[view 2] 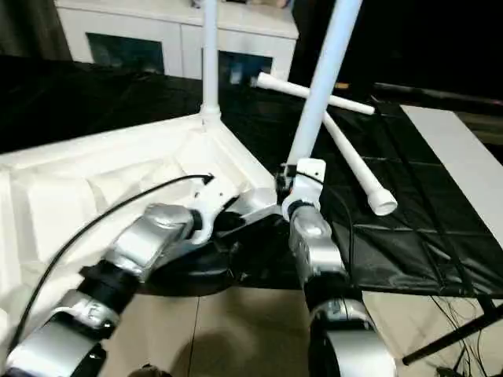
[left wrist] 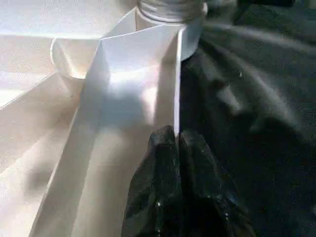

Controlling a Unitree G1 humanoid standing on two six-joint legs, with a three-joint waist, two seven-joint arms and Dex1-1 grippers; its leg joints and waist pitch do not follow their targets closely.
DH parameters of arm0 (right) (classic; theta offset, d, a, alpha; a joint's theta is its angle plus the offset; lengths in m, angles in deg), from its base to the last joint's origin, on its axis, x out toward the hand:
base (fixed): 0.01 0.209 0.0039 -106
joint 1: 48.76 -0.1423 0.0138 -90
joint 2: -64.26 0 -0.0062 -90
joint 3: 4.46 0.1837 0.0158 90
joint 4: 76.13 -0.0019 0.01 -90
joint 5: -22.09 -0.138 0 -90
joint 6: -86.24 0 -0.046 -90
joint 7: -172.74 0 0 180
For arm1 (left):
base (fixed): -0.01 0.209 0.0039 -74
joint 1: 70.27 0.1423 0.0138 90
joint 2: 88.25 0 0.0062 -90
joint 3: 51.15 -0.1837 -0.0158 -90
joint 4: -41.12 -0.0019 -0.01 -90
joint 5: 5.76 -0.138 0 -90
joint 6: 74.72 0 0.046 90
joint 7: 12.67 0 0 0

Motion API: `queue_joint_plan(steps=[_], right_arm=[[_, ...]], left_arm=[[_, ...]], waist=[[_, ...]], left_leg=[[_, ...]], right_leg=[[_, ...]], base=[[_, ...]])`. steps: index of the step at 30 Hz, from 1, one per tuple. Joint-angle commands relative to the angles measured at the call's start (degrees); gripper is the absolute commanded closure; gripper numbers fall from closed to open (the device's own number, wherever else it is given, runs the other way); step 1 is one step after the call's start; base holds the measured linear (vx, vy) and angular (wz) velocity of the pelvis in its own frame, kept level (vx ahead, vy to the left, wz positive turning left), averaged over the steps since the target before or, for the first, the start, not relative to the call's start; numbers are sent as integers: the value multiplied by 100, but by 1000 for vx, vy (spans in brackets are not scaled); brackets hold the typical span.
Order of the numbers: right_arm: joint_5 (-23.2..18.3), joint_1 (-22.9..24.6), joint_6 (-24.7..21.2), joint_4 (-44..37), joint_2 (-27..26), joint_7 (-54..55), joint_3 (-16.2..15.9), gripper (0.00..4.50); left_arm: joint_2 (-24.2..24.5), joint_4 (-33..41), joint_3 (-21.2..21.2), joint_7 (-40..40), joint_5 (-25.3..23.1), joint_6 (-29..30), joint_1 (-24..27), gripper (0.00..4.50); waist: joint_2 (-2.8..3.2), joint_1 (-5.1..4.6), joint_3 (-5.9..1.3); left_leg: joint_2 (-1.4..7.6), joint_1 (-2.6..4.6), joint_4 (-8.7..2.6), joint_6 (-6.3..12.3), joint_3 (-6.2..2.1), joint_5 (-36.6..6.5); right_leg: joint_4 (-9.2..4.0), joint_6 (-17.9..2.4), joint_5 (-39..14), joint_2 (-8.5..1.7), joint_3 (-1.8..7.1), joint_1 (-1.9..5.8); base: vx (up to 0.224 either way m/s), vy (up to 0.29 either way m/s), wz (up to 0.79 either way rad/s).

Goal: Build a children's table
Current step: Rotate leg to tighten

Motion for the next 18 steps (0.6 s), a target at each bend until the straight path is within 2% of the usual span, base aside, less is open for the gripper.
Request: queue_joint_plan(steps=[1, 2, 3, 5, 7, 9, 16, 17, 18], right_arm=[[-126, 82, -100, 331, -387, -228, -224, 251], [-113, 77, -93, 328, -385, -226, -233, 196], [-79, 54, -59, 315, -377, -221, -242, 182], [-17, -6, 69, 405, -367, -166, -203, 176], [3, -40, 182, 503, -349, -133, -164, 138], [28, -67, 308, 611, -324, -140, -128, 128], [198, 92, 536, 363, -260, -278, -258, 79], [230, 220, 582, 143, -248, -394, -329, 79], [302, 357, 594, -94, -191, -463, -425, 57]], left_arm=[[-209, 111, 53, 298, 0, -266, -382, 450], [-205, 112, 45, 294, -7, -272, -381, 450], [-140, 113, 34, 281, -30, -285, -361, 450], [-22, 96, 40, 235, -81, -284, -331, 450], [45, 99, 84, 230, -94, -258, -311, 450], [99, 112, 121, 221, -85, -253, -291, 450], [208, 172, 163, 147, -60, -321, -257, 450], [254, 212, 149, 72, -51, -387, -225, 450], [322, 253, 132, 11, -65, -441, -188, 450]], waist=[[64, -47, -340], [58, -40, -341], [63, -25, -345], [56, -41, -347], [62, -69, -355], [56, -90, -359], [57, -123, -367], [58, -123, -370], [61, -105, -368]], left_leg=[[88, 169, -464, -223, -61, -2477], [89, 165, -461, -181, -54, -2415], [89, 161, -459, -156, -47, -2342], [91, 136, -467, -135, -56, -2322], [90, 92, -482, -171, -76, -2226], [93, 126, -460, -162, -57, -2255], [101, 89, -461, -60, -36, -1895], [100, 87, -460, -46, -30, -1827], [97, 92, -457, -18, -29, -1749]], right_leg=[[-537, -602, -2086, -254, 164, 100], [-533, -622, -2038, -254, 170, 102], [-524, -637, -1983, -253, 175, 106], [-514, -639, -2030, -262, 170, 118], [-501, -596, -2058, -256, 152, 150], [-502, -685, -1970, -254, 165, 108], [-442, -859, -1386, -234, 175, 146], [-432, -885, -1271, -230, 178, 156], [-427, -875, -1179, -225, 177, 166]], base=[[0, 0, 0], [0, 0, 0], [0, 0, 0], [0, 0, 0], [0, 0, 0], [0, 0, 0], [0, 0, 0], [0, 0, 0], [0, 0, 0]])
